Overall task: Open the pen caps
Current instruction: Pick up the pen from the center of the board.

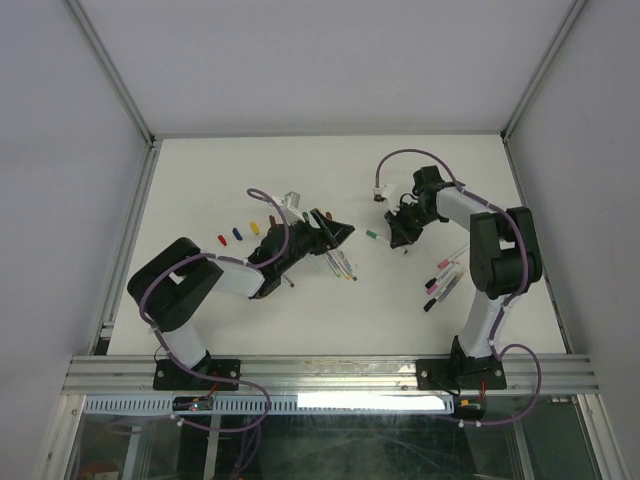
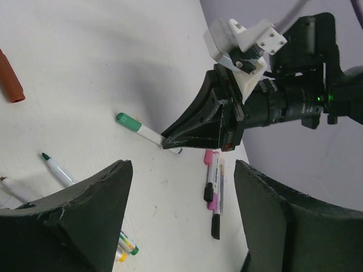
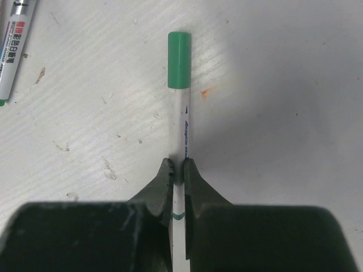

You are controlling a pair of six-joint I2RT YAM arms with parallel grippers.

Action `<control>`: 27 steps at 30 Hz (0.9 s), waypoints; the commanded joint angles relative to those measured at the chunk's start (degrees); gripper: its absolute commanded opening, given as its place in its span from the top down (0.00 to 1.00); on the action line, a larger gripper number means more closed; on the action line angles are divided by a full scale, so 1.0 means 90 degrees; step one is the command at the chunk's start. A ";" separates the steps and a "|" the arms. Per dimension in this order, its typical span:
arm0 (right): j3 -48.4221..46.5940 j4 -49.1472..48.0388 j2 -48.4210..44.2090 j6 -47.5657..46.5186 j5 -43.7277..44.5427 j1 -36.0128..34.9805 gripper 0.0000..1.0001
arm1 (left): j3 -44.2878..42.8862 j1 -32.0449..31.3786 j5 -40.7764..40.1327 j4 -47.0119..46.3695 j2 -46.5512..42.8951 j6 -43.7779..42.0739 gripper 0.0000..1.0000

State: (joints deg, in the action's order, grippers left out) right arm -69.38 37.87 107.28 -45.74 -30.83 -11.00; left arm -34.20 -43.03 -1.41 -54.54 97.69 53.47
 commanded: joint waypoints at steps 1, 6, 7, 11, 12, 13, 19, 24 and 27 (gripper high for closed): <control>0.0178 -0.0190 -0.0270 0.0048 0.0262 -0.0080 1.00 | -0.0705 0.0030 -0.0281 0.0599 0.0242 0.0467 0.26; 0.0239 -0.0214 -0.0369 0.0038 0.1031 -0.0348 0.94 | -0.0724 0.0037 -0.0751 0.1012 -0.0059 0.0163 0.25; 0.0256 -0.0217 -0.0392 0.0035 0.1176 -0.0421 0.88 | -0.0708 0.0037 -0.0835 0.1084 -0.0160 0.0078 0.24; 0.0097 -0.0041 -0.0307 0.0101 0.1630 -0.0696 0.70 | -0.0517 0.0077 -0.1011 0.1255 -0.0570 -0.0120 0.24; 0.0034 0.0008 -0.0252 0.0143 0.1707 -0.0743 0.66 | -0.0458 0.0074 -0.1041 0.1264 -0.0654 -0.0121 0.24; -0.0036 0.0085 -0.0179 0.0167 0.1768 -0.0800 0.64 | -0.0412 0.0074 -0.1072 0.1286 -0.0748 -0.0121 0.24; -0.0154 0.0177 0.0166 0.0305 0.2286 -0.1022 0.66 | -0.0137 0.0081 -0.1125 0.1379 -0.1034 -0.0031 0.23; -0.0195 0.0131 0.0198 0.0429 0.2326 -0.1020 0.94 | -0.0186 0.0081 -0.0809 0.1301 -0.0732 0.0479 0.24; -0.0219 0.0075 0.0030 0.0513 0.1859 -0.0904 1.00 | -0.0398 0.0082 -0.0536 0.1257 -0.0415 0.0742 0.25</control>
State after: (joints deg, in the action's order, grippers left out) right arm -71.16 38.44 106.98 -42.87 -12.27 -20.08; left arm -35.44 -43.00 -9.58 -41.32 91.20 56.40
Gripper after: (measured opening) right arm 0.038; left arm 0.757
